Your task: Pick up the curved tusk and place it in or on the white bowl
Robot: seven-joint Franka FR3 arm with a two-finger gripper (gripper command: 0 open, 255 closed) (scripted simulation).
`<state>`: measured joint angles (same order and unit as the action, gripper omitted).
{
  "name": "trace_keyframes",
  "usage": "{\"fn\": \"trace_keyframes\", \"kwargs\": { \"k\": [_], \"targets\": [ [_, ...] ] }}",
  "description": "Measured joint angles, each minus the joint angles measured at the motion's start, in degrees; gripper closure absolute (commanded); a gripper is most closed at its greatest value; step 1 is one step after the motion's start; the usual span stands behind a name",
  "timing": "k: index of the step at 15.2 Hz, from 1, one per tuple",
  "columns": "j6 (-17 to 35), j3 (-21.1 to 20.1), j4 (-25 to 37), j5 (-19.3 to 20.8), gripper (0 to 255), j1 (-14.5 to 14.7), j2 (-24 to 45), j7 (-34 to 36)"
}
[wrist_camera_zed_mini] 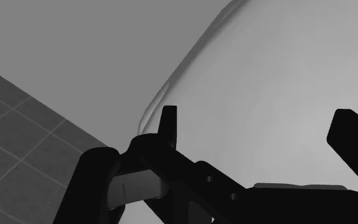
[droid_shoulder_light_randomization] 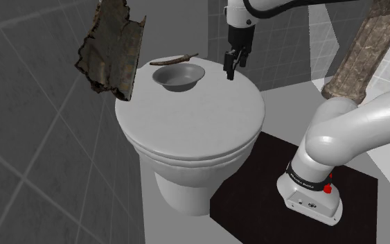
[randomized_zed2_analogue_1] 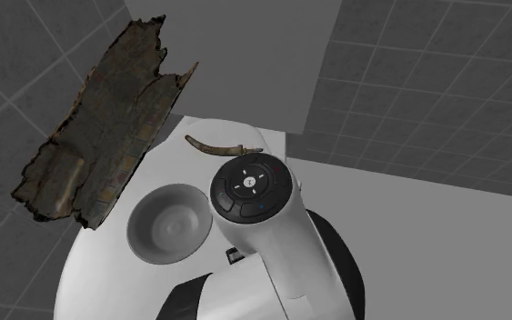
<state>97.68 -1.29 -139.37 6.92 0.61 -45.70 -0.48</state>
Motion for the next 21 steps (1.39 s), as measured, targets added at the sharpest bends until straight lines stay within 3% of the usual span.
{"fn": "trace_keyframes", "kwargs": {
  "k": [3, 9, 15, 21],
  "targets": [
    [0.78, 1.74, 2.05, 0.32, 0, 0.68, 2.69, -3.44],
    [1.99, 8.86, 13.90, -0.48, 0, 4.68, 15.88, -20.56],
    [0.26, 14.53, 29.32, -4.90, 0, 8.33, 31.13, -39.10],
    [-6.48, 17.04, 50.10, -12.06, 0, 9.30, 48.56, -56.80]
  ]
}}
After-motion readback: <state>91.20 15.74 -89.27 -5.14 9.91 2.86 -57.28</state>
